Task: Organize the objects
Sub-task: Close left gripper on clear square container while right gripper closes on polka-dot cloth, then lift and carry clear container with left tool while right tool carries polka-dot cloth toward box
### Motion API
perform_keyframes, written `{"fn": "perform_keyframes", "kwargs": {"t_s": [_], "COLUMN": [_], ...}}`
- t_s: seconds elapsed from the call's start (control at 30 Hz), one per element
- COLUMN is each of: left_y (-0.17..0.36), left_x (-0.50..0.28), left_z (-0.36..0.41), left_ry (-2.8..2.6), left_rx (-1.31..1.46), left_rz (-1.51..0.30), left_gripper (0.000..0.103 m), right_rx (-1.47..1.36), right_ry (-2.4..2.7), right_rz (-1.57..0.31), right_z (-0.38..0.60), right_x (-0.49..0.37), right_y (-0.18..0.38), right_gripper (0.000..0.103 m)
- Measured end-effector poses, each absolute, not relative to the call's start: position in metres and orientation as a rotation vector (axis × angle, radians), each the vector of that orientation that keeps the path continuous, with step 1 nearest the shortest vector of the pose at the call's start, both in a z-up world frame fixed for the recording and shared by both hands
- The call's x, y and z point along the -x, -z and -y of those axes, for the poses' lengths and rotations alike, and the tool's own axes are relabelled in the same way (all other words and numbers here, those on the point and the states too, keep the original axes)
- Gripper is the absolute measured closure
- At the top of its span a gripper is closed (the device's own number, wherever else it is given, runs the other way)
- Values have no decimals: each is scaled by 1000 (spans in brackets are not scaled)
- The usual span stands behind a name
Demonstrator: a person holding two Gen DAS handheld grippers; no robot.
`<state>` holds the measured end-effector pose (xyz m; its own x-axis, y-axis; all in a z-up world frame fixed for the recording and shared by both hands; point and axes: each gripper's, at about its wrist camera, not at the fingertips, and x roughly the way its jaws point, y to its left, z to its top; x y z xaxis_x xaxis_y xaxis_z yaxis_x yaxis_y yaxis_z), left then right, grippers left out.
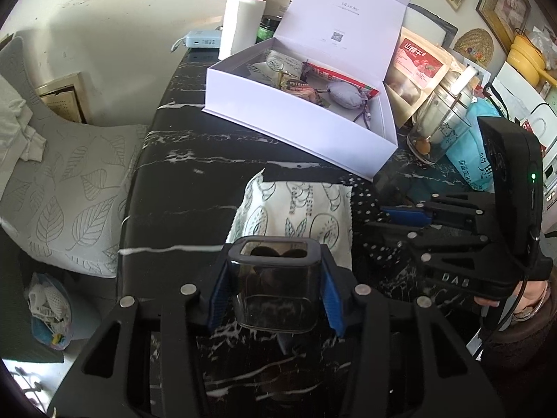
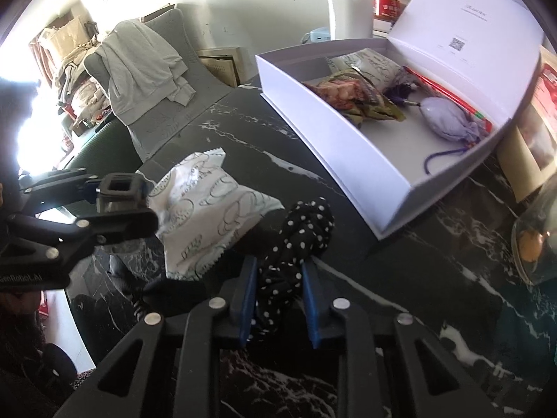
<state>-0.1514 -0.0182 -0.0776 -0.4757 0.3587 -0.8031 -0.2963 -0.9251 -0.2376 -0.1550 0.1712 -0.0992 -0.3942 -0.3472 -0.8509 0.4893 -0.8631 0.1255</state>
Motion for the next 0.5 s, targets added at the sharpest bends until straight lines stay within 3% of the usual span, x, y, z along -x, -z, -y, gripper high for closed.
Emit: {"fn": "perform_keyframes", "kwargs": {"t_s": [0.5], "left_y": [80], "left_x": [106], "left_z": [32], "left_ry": [-2448], "left_rx": [1427], "left_rz": [66], "left_gripper": [59], "right_rx": [-1341], "right_ry": [2268], "right_rz": [-266], "right_z": [-192], "right_x": [107], "right_y": [95], "right_gripper": [81]}}
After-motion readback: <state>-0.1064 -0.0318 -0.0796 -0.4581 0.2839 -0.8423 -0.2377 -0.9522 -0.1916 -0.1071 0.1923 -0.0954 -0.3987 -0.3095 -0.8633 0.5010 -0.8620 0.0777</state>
